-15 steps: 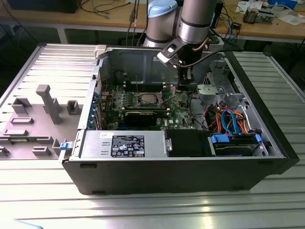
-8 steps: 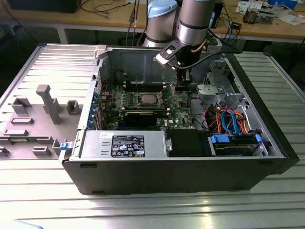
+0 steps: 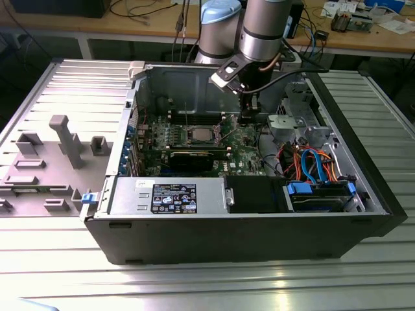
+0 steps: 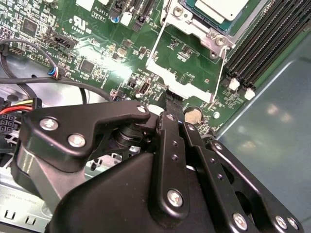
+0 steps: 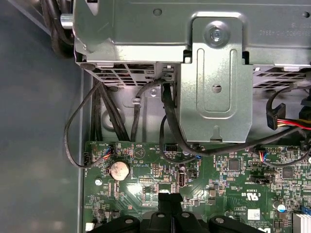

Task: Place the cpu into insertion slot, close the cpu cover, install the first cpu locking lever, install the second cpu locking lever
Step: 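Close the cpu cover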

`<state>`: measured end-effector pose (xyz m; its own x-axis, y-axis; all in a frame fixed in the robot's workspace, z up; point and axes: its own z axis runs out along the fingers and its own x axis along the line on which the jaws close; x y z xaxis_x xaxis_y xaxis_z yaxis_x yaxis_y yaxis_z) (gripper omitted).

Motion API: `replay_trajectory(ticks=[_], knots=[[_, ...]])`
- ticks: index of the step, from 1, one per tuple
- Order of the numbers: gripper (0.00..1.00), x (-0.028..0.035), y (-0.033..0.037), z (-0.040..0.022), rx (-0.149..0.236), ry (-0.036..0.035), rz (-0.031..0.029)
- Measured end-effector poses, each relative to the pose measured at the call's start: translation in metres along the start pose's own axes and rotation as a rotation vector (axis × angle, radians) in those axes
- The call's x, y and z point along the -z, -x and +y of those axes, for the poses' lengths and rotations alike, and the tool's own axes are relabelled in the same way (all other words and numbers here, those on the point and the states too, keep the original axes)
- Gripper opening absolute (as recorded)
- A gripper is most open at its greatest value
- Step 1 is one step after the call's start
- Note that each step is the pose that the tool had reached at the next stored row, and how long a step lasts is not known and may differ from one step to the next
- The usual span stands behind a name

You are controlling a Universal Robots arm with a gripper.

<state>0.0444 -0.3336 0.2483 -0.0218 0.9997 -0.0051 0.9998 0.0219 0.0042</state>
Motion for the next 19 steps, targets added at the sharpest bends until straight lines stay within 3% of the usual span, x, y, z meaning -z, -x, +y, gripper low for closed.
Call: replay_trajectory(ticks=[13,15,19], knots=[[0.11,-0.0001,0.0,-0.0027,0.0,0.0,0.0],[0.11,-0.0004,-0.0001,-0.0068,0.0,-0.0009,0.0],[0.11,-0.0004,-0.0001,-0.0076,0.0,-0.0014,0.0]])
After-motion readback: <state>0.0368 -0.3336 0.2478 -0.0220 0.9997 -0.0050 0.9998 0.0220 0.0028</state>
